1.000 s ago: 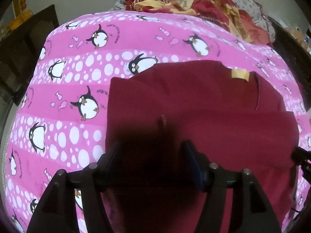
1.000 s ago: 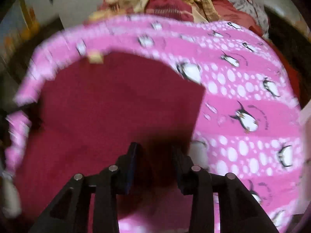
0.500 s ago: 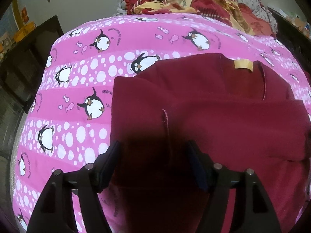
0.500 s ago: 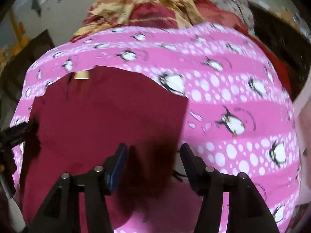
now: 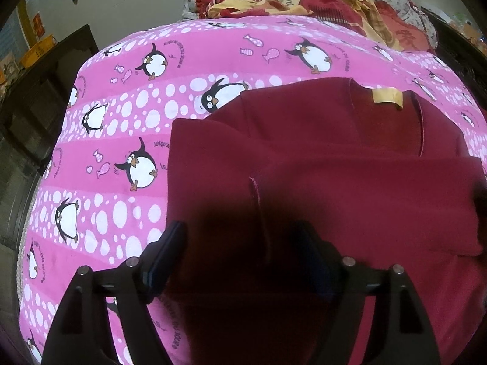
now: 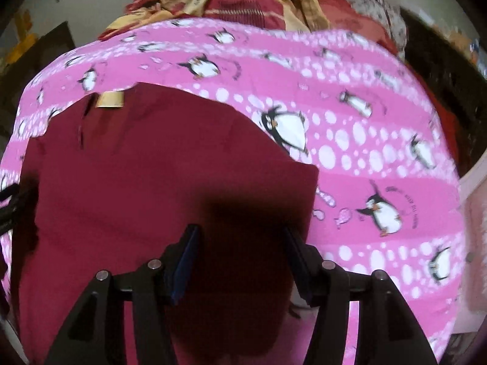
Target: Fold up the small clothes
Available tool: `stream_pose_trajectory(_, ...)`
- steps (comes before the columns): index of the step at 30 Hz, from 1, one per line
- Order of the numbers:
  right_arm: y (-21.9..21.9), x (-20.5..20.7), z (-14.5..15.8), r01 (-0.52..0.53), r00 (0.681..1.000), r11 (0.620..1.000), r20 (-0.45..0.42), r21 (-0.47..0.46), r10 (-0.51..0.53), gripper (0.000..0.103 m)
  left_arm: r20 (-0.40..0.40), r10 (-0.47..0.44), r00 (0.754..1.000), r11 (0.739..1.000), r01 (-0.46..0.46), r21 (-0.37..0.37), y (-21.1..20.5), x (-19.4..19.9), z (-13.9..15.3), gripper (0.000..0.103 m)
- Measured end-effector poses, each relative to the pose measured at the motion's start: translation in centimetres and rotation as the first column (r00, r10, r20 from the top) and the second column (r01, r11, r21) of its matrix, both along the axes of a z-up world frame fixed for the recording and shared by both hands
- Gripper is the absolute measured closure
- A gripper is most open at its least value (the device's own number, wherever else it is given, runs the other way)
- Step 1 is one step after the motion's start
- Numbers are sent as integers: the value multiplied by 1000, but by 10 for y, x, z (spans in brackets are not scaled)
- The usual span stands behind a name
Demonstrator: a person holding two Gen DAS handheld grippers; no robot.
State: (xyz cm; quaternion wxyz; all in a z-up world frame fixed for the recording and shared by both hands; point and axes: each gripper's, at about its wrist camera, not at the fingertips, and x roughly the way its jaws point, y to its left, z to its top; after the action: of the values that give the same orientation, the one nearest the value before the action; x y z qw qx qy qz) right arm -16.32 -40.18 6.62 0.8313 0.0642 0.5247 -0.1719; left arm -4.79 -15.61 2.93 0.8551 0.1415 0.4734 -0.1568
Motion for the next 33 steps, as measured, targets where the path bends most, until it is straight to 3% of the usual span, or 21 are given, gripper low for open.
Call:
stream_pose_trajectory(5, 23, -22, -7, -74, 996, 997, -55, 30, 76, 42, 2, 6, 1000, 1000, -6, -3, 1, -1, 0, 23)
stream_pose_trajectory(8, 26, -28, -19, -97, 992, 995, -81, -14, 96, 42, 2, 7, 1000, 1000, -7, 1, 2, -2, 0, 23)
stream_pose_trajectory(12, 15, -40, -3, -43, 998, 999, -51, -6, 43, 41, -3, 6, 1000, 1000, -6, -3, 6, -8, 6, 23)
stream_pose_trajectory(17, -16, -61, 0, 67, 998, 984, 8, 162, -69, 38, -7, 15, 1000, 999, -15, -33, 16, -13, 13, 23)
stream_pose_trajectory(21, -22, -65, -4, 96, 994, 968, 21, 231, -104, 37, -18, 19, 1000, 998, -20, -52, 19, -14, 14, 23)
stream_pose_trajectory(28, -14, -63, -2, 79, 996, 974, 24, 213, -86, 34, -67, 20, 998, 991, -29, -133, 24, -11, 15, 23)
stream_pose_trajectory(33, -14, -66, 0, 80, 995, 971, 35, 223, -90, 31, -50, -20, 999, 989, 12, -145, 15, -15, 19, 25)
